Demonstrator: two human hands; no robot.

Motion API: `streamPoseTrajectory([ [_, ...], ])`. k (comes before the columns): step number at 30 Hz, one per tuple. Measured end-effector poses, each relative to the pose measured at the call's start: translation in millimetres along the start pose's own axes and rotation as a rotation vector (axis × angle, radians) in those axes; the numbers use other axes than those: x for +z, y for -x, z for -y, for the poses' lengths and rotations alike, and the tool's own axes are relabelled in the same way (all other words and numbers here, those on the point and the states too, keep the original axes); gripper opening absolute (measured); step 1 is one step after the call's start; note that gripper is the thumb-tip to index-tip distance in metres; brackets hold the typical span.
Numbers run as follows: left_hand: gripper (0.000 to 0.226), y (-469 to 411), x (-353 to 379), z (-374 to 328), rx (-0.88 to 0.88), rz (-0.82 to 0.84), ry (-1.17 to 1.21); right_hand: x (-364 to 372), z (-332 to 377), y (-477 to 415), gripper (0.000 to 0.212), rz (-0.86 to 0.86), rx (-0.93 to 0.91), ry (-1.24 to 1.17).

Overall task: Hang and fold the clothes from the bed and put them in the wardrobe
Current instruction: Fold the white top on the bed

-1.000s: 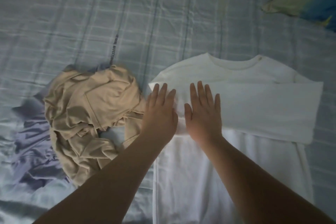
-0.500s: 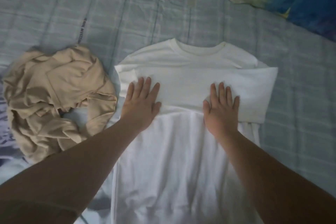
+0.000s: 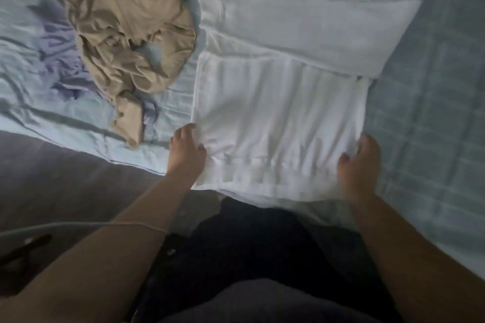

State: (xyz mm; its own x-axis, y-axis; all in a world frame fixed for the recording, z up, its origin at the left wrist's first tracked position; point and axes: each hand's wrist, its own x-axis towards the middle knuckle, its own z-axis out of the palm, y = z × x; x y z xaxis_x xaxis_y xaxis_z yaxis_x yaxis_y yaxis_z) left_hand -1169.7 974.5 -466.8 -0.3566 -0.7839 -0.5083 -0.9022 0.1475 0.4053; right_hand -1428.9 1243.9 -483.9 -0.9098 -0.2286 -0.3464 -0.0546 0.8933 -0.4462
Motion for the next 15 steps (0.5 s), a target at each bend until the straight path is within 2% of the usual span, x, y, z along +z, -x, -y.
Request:
streamPoseTrajectory([
  [2, 0.052, 14, 7, 16, -0.107, 0.019, 0.122, 0, -15, 16, 0.057, 0.011, 0.257, -0.14],
  [4, 0.042, 19, 10, 26, -0.235, 0.059, 0.177, -1, -27, 24, 0.044, 0.088, 0.407, -0.178],
  [7, 0.039, 24, 9, 39, -0.323, 0.185, 0.155, -7, -35, 27, 0.028, 0.235, 0.397, -0.103],
  [9, 0.043, 26, 9, 47, -0.359, 0.198, 0.201, -8, -38, 26, 0.024, 0.254, 0.374, -0.116],
  [12, 0.039, 33, 11, 54, -0.359, 0.325, 0.231, -5, -44, 25, 0.033, 0.332, 0.436, -0.291],
  [15, 0.021, 42, 7, 59, -0.511, 0.328, 0.53, -7, -50, 24, 0.044, 0.334, 0.536, -0.354],
])
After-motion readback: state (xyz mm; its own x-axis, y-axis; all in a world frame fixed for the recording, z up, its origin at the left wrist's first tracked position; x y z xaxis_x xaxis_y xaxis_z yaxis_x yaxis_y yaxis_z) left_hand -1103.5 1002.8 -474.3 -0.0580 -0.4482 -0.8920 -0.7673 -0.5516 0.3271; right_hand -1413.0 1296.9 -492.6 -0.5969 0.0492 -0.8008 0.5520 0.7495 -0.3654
